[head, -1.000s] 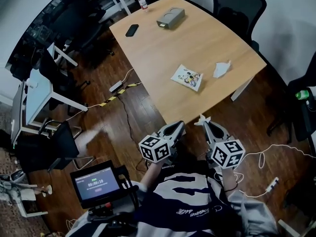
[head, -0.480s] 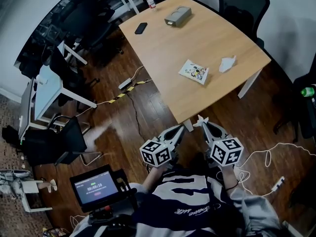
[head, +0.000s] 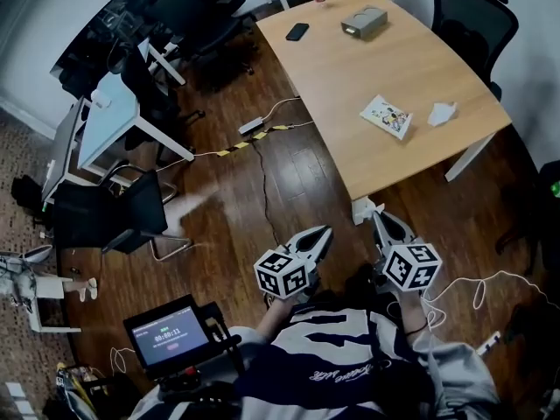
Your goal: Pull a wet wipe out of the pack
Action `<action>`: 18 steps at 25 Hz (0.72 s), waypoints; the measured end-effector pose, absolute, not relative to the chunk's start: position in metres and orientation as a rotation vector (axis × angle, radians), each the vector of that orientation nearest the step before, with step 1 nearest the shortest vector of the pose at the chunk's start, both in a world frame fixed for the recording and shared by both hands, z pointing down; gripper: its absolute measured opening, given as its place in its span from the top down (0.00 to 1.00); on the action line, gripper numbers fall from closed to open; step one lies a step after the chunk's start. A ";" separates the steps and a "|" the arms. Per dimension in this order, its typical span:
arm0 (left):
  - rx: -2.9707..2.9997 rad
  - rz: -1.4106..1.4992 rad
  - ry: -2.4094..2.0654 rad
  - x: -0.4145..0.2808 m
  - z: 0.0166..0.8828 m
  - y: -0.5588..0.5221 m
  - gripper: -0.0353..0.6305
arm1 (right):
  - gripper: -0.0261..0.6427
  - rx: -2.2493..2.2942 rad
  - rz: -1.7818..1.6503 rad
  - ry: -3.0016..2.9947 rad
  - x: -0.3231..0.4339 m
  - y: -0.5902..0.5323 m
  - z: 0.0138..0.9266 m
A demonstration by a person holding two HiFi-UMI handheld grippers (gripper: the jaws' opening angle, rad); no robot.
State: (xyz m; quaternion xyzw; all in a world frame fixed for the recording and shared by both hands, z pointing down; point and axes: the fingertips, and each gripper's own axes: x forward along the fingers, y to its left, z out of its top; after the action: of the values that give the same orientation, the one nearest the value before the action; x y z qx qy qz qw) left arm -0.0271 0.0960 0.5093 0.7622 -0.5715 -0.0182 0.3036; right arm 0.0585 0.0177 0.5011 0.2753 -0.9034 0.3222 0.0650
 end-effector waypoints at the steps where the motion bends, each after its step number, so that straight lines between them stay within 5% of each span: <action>1: 2.010 -0.051 -1.527 -0.031 0.508 0.108 0.94 | 0.94 0.828 0.973 -2.729 0.055 0.027 0.498; 18: 2.041 -0.119 -1.490 -0.011 0.514 0.230 0.94 | 0.94 0.920 0.897 -2.730 0.086 0.159 0.488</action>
State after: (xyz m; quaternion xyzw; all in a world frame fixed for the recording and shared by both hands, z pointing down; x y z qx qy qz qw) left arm -0.0107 0.2303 0.5136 0.7693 -0.5618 -0.0447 0.3010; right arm 0.0856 0.1591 0.4880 0.3044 -0.9030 0.2967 0.0621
